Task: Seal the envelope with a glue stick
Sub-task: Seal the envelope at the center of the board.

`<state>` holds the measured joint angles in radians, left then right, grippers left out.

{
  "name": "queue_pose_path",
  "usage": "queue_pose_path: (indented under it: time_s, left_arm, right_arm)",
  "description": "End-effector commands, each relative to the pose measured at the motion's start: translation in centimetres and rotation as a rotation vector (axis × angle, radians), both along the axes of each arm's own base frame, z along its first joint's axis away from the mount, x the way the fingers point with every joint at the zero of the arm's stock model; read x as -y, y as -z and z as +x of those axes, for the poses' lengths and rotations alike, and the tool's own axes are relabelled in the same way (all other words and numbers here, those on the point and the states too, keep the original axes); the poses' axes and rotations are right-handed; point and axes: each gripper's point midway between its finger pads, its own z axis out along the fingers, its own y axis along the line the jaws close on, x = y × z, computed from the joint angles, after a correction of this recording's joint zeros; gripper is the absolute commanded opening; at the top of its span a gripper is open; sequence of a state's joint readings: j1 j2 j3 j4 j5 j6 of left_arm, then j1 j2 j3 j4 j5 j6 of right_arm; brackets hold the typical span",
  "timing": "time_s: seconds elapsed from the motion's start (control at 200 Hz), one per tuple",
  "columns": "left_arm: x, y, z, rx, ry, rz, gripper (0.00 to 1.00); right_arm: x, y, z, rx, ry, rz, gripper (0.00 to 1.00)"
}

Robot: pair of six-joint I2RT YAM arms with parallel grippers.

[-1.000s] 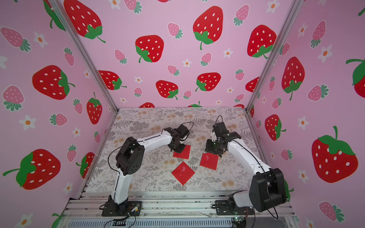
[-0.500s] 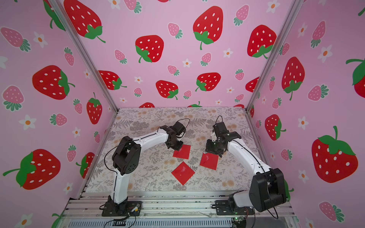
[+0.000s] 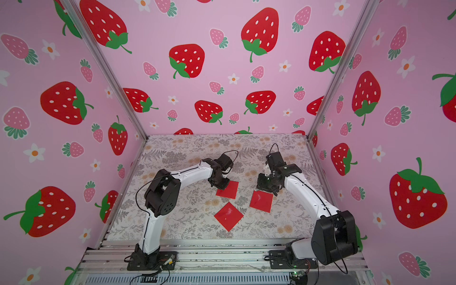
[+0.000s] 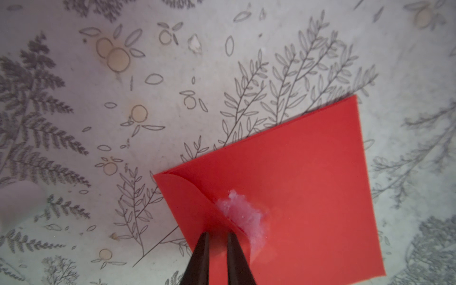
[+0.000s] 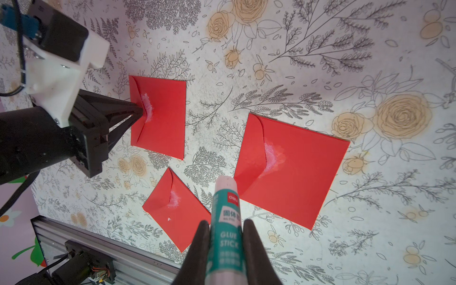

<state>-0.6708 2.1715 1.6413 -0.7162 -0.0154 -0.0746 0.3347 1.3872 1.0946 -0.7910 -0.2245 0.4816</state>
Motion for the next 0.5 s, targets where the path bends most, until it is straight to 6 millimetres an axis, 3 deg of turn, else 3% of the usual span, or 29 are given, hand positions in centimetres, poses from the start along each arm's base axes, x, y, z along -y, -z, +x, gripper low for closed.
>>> queue_pose_path:
  time_s: [0.0, 0.495]
  left_arm:
    - [-0.4, 1.8, -0.4, -0.038, 0.01, 0.052, 0.16]
    - [-1.8, 6.1, -4.6, -0.135, 0.085, 0.292, 0.19]
  right_arm:
    - [0.3, -0.7, 0.0, 0.008, -0.001, -0.008, 0.0]
    - [0.4, -0.4, -0.3, 0.003, -0.011, -0.01, 0.0]
